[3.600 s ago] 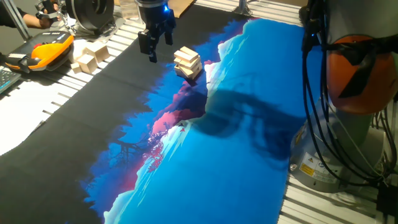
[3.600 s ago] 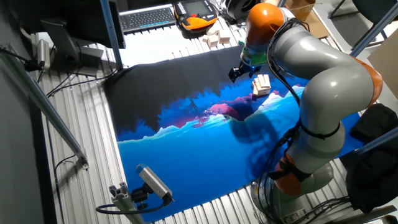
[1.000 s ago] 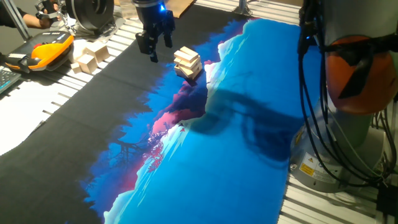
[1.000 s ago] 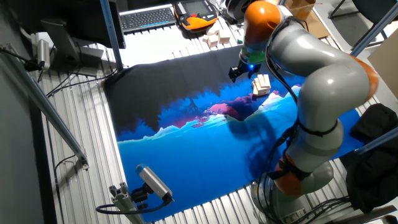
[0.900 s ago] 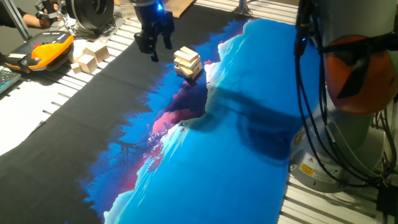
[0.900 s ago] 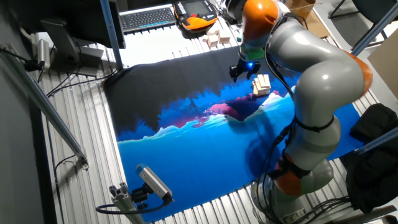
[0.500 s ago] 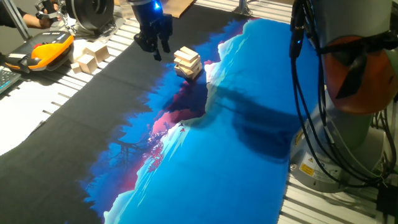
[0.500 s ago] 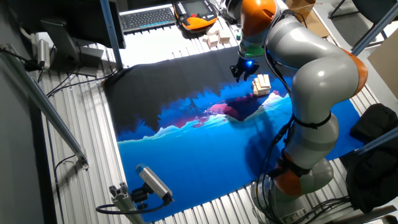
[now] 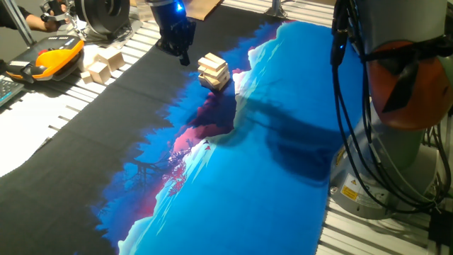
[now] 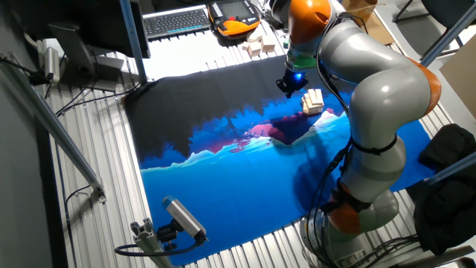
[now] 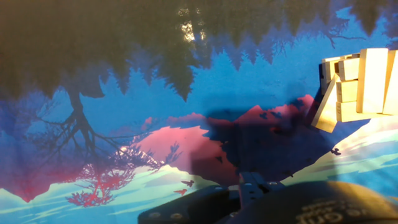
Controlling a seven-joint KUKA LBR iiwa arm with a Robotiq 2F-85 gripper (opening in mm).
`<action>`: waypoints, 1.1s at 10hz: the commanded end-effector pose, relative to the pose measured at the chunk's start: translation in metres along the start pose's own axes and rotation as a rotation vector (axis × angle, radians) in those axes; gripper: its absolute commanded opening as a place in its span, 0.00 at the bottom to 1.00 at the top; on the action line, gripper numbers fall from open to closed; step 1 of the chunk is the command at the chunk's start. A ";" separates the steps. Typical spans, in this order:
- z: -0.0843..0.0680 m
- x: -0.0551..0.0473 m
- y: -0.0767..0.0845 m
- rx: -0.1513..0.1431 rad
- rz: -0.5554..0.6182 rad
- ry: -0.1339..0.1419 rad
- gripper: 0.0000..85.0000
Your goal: Play Jenga
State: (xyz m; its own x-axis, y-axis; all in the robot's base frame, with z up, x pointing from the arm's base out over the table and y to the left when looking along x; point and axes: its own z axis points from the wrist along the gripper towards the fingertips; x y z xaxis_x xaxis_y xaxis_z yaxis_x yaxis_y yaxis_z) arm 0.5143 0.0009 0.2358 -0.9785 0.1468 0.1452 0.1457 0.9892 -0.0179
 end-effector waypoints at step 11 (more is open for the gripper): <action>0.000 0.000 0.000 -0.050 0.040 -0.045 0.00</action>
State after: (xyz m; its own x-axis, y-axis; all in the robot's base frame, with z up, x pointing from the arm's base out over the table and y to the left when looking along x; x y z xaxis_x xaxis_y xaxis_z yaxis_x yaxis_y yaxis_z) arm 0.5144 0.0010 0.2358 -0.9779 0.1837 0.1002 0.1866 0.9822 0.0205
